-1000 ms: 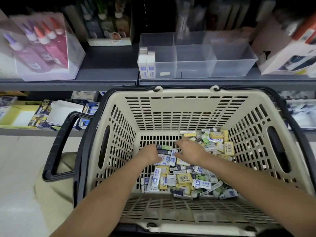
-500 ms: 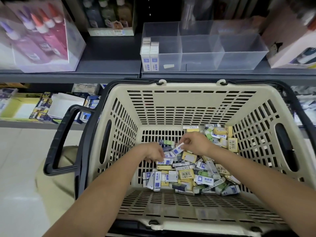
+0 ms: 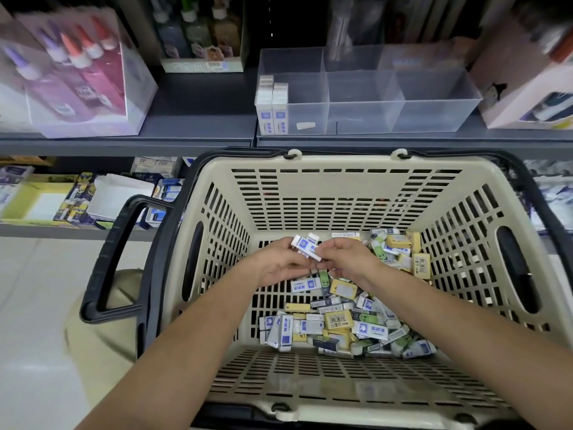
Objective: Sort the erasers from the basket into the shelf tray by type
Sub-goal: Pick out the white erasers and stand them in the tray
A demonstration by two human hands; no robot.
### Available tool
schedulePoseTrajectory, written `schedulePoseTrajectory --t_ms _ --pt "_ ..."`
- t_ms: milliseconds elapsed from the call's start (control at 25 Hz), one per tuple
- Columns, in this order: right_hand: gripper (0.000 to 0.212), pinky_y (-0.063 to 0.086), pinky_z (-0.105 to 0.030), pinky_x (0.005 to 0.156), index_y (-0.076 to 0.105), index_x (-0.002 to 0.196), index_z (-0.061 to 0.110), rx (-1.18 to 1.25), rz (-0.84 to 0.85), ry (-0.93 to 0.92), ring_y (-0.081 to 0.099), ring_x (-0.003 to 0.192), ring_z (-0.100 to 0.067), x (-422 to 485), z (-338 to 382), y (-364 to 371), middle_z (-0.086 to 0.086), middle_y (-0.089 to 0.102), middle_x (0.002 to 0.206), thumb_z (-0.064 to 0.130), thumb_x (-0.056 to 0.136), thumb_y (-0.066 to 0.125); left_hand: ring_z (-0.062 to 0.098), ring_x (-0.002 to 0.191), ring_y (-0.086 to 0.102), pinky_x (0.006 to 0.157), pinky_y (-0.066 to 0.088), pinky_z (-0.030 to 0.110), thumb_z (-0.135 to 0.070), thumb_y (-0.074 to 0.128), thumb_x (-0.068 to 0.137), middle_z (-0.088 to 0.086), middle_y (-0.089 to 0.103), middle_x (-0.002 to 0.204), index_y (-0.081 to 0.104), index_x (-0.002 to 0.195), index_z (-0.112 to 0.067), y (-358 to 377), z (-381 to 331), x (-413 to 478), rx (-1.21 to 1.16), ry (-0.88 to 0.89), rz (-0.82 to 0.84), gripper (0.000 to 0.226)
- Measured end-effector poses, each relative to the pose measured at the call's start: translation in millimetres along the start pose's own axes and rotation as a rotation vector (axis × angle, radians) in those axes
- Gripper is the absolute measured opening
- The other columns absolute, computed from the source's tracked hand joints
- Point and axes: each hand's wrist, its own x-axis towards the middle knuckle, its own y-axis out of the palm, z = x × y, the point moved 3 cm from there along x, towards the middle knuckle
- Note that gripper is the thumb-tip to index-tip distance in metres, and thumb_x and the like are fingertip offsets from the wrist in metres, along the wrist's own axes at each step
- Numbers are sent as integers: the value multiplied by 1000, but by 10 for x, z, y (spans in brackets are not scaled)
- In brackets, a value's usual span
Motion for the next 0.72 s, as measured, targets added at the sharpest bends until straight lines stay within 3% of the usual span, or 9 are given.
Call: schedulePoseTrajectory --t_ms 160,360,440,560,720 --pt "10 43 -19 51 61 91 10 -32 7 -12 61 65 -12 -15 -35 28 -7 67 78 12 83 67 20 83 70 73 57 27 0 64 83 12 67 98 55 105 -6 -33 -2 -1 -73 -36 20 24" --pt "8 45 -18 54 64 85 16 -180 4 -85 62 66 -8 32 -68 35 -1 69 78 22 83 68 18 82 70 72 57 29 -10 66 84 8 71 89 59 106 -7 -77 1 -8 -53 -41 3 24" --pt "9 47 -20 62 67 85 13 -437 -26 -181 60 69 -7 87 -102 28 1 68 80 22 84 66 20 86 69 73 56 30 -7 63 86 10 71 94 58 111 -7 -160 -11 6 -71 -14 -78 25" --pt "15 51 -28 74 67 98 15 -1096 11 -373 62 85 -14 153 -185 138 -1 68 98 23 87 62 20 85 66 72 56 32 -5 62 86 11 66 94 55 114 -8 -292 -19 35 -66 -2 -209 29" --pt "22 46 -33 71 55 108 14 -1624 12 -555 57 97 -24 180 -265 295 -5 58 109 22 87 58 18 83 66 80 56 37 -1 67 80 10 66 94 56 102 -10 -314 12 27 41 -34 -206 26"
